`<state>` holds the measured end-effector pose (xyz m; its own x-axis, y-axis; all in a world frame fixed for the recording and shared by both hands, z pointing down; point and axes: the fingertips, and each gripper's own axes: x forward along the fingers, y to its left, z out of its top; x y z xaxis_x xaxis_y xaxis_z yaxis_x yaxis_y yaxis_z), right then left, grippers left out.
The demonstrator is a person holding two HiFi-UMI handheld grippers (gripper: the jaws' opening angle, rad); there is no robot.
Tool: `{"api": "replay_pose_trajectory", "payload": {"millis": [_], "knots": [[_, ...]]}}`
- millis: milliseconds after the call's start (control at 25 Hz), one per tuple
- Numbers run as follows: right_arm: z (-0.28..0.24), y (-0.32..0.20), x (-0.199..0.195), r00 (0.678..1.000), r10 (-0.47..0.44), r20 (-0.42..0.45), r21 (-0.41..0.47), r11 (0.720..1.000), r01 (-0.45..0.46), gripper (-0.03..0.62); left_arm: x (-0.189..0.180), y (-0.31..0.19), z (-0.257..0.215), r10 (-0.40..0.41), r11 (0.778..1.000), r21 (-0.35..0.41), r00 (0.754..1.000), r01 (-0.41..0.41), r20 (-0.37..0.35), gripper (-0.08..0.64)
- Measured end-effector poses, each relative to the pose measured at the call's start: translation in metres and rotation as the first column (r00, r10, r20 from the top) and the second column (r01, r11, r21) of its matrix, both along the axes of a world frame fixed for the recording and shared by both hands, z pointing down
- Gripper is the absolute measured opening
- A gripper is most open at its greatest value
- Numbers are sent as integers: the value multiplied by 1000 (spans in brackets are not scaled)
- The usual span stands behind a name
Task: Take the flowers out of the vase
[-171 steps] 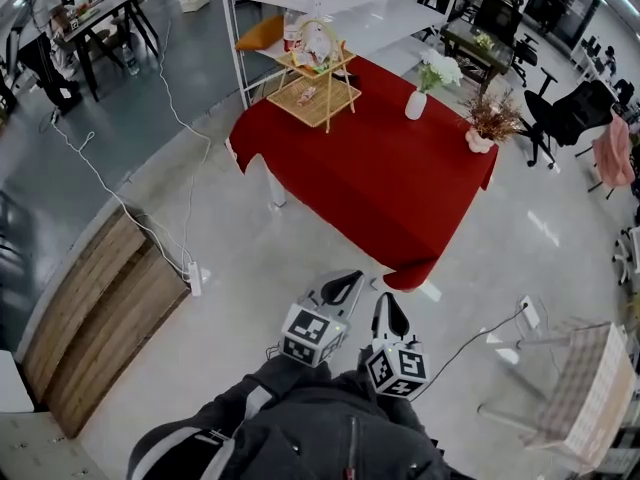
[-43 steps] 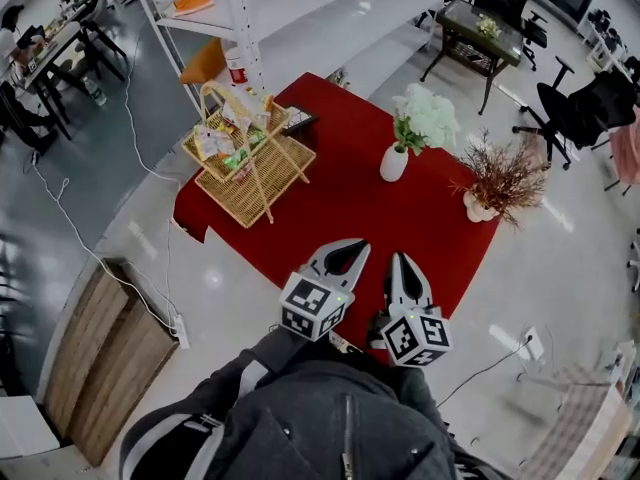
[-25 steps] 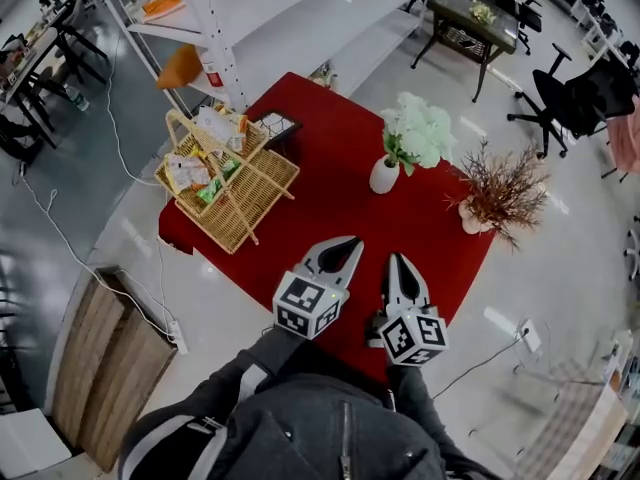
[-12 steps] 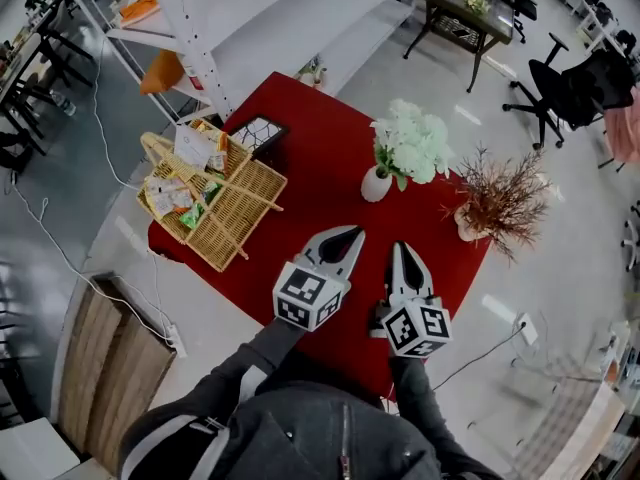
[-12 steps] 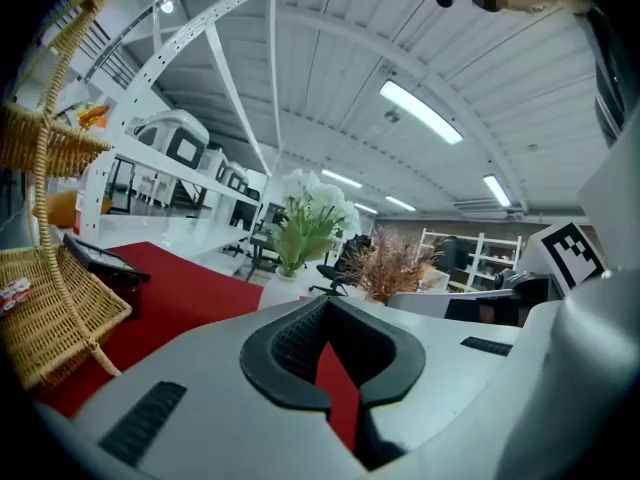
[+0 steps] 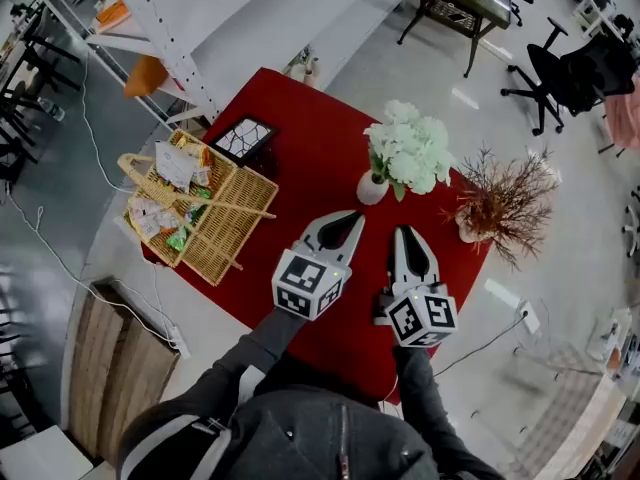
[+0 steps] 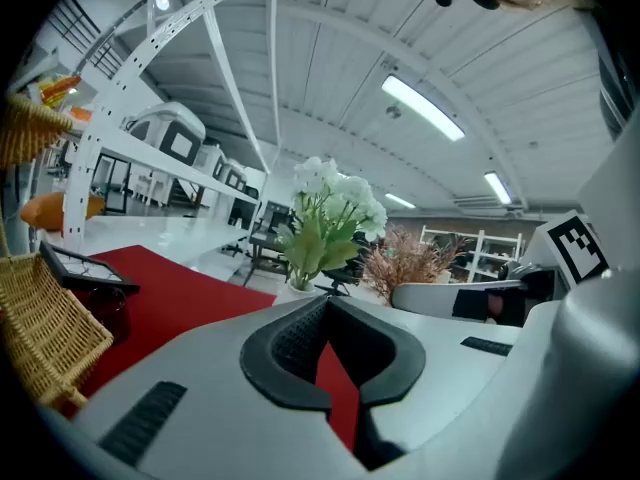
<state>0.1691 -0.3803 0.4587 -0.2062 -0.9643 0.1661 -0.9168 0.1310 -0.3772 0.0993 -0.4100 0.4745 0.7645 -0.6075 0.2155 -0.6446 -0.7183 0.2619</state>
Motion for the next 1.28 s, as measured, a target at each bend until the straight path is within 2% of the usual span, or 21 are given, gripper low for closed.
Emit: {"api": "replay_pose_trajectory", "payload": {"millis": [320,480,680,1000,1280], "knots": [[-10,-29,-5,1000,-27,-4,41,999,28,28,5,-26,1,9,1000,5,1000,-9,1,9],[-11,-41,-10,998,-66,17,60,996,65,147,4,-38,-1,3,1000,2,1000,-3,-10,9],[-4,-58,-12,998,-66,-16,48,997,66,230,3,-51,0,0,1000,-1,1000,0,-10,9],[0,-77,-13,998,-55,-33,67,996,57,238,4,-67,11,7,1000,-20,1000,-7,-2,9],[-5,-93,-12,999,-39,-24,120,992,42,238,3,-80,17,7,999,-33,1000,-7,-2,9]]}}
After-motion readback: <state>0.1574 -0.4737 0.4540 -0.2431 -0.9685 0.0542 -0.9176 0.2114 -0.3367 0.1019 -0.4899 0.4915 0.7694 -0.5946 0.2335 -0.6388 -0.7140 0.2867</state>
